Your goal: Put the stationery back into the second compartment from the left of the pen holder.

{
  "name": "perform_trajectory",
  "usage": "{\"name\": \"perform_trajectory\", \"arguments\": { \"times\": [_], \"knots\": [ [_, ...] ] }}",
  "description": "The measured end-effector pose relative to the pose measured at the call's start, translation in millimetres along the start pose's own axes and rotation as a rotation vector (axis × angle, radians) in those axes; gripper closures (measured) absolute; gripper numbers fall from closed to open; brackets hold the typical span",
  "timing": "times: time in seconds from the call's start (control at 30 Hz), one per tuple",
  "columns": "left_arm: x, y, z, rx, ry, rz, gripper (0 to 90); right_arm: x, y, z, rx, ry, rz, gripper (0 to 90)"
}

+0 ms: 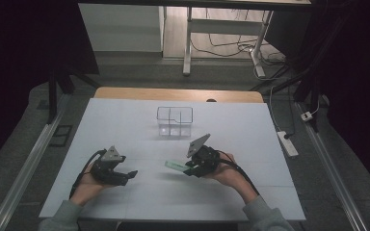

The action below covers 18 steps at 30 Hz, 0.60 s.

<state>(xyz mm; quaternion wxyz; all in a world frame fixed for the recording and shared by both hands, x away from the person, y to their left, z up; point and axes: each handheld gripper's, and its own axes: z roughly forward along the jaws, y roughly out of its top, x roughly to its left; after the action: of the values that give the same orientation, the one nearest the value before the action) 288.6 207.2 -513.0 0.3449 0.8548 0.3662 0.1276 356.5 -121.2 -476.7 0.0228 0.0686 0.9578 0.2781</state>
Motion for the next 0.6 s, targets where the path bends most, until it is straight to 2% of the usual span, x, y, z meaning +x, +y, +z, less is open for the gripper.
{"name": "perform_trajectory", "arguments": {
  "times": [0.1, 0.23, 0.3, 0.5, 0.6],
  "knots": [
    [-2.2, 2.1, -0.2, -0.002, -0.003, 0.005, 24.6, 2.4, 3.8, 5.3, 0.013, 0.009, -0.016, 66.7],
    [-7.3, 7.7, 0.4, -0.003, -0.02, 0.034, 24.4, 4.4, 7.9, 11.2, 0.024, 0.013, -0.038, 66.6],
    [-11.0, 11.9, 1.2, -0.005, -0.03, 0.053, 24.0, 4.6, 10.5, 14.7, 0.033, 0.019, -0.057, 66.6],
    [-22.7, 28.0, 4.6, -0.004, -0.051, 0.129, 22.8, 6.5, 14.0, 20.0, 0.037, 0.027, -0.07, 66.6],
    [-28.1, 36.0, 6.9, -0.001, -0.075, 0.17, 23.4, 7.2, 15.4, 20.5, 0.043, 0.028, -0.071, 66.6]
  ]
}}
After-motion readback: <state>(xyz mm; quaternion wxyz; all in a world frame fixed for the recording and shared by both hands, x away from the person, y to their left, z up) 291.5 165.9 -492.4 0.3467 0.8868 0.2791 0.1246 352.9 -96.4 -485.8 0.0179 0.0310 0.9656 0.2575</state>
